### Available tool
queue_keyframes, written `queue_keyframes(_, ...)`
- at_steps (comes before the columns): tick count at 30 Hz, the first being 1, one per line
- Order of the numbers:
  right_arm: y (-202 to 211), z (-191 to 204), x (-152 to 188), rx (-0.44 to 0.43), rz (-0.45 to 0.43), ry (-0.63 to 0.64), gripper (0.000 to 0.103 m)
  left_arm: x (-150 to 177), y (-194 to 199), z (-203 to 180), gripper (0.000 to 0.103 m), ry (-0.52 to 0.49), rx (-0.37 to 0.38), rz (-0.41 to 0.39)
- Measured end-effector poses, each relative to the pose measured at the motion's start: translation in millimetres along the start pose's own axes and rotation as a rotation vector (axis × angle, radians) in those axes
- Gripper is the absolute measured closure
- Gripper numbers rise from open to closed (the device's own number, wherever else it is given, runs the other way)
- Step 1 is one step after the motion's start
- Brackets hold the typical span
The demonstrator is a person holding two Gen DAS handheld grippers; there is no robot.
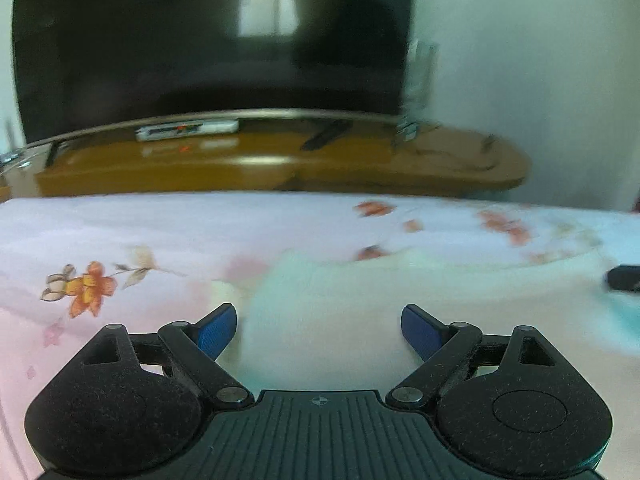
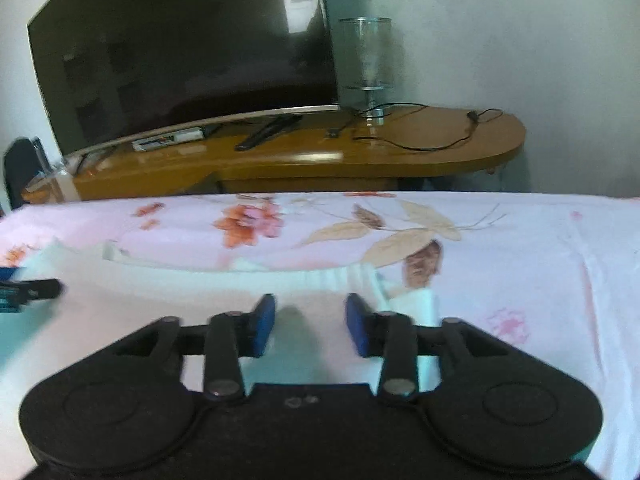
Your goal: Fold small clothes
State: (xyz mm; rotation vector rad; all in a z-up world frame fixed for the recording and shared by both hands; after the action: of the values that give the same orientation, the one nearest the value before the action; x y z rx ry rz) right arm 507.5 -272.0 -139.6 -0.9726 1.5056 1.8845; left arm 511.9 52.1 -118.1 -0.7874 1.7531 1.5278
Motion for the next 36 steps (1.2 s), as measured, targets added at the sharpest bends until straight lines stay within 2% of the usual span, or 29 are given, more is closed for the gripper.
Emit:
queue_keyframes(3,27,34,13,-0.077,-0.030,0.072,0.057,14,20,-32,0.014,-0.045,0.085,-0.014)
queue_keyframes(5,31,60,25,-0.110,-0.020,0.137,0.057,25,22,-50,0.014,-0.082,0.105,-0.003)
queue_keyframes(7,27,80,38,-0.107,-0.004,0.195,0.057,35,17,-62,0.014,-0.107,0.099,0.024)
queue_keyframes(9,24,89,46,-0.083,-0.004,0.236,0.056,36,20,-60,0.014,-0.114,0.093,0.016)
queue_keyframes(11,26,81,45,-0.058,0.001,0.244,0.056,34,23,-46,0.014,-0.086,0.066,0.016)
queue_keyframes(15,38,20,41,0.127,0.004,0.129,0.056,40,30,-5,0.014,-0.050,0.017,0.013)
queue_keyframes(17,44,-8,40,0.136,0.010,0.053,0.057,40,33,2,0.014,-0.039,-0.005,0.024)
queue_keyframes(18,45,-13,37,0.178,0.030,0.032,0.050,39,36,1,0.014,-0.031,-0.019,0.023)
queue_keyframes(19,48,-16,36,0.174,0.027,0.007,0.051,38,41,-2,0.014,-0.020,-0.027,0.010)
queue_keyframes(21,61,-12,34,0.120,0.004,-0.036,0.052,39,55,-12,0.014,0.005,0.019,-0.011)
queue_keyframes(23,75,9,38,0.064,-0.032,-0.006,0.052,44,61,-29,0.014,-0.011,0.052,-0.016)
queue_keyframes(28,79,68,67,-0.064,0.008,0.120,0.056,73,66,-73,0.014,-0.099,0.101,0.024)
queue_keyframes(30,74,83,78,-0.054,0.025,0.184,0.055,83,69,-76,0.014,-0.139,0.082,0.028)
queue_keyframes(32,74,83,85,-0.019,0.032,0.225,0.055,87,75,-69,0.014,-0.137,0.082,0.025)
queue_keyframes(36,86,54,87,0.101,0.019,0.171,0.056,91,91,-32,0.014,-0.074,0.025,0.030)
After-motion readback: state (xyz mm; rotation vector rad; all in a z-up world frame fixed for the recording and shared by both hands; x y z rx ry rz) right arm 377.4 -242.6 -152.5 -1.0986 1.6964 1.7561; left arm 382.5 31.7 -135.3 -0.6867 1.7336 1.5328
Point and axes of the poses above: each gripper's, at about its wrist camera, not at the fingertips, and y roughly against the way its jaws point, z to its left, x to its underside, the point moved 1 cm from there along -y, roughly the way its jaws point, and after that the axes turned 4 degrees about x, right-handed, at the moved point
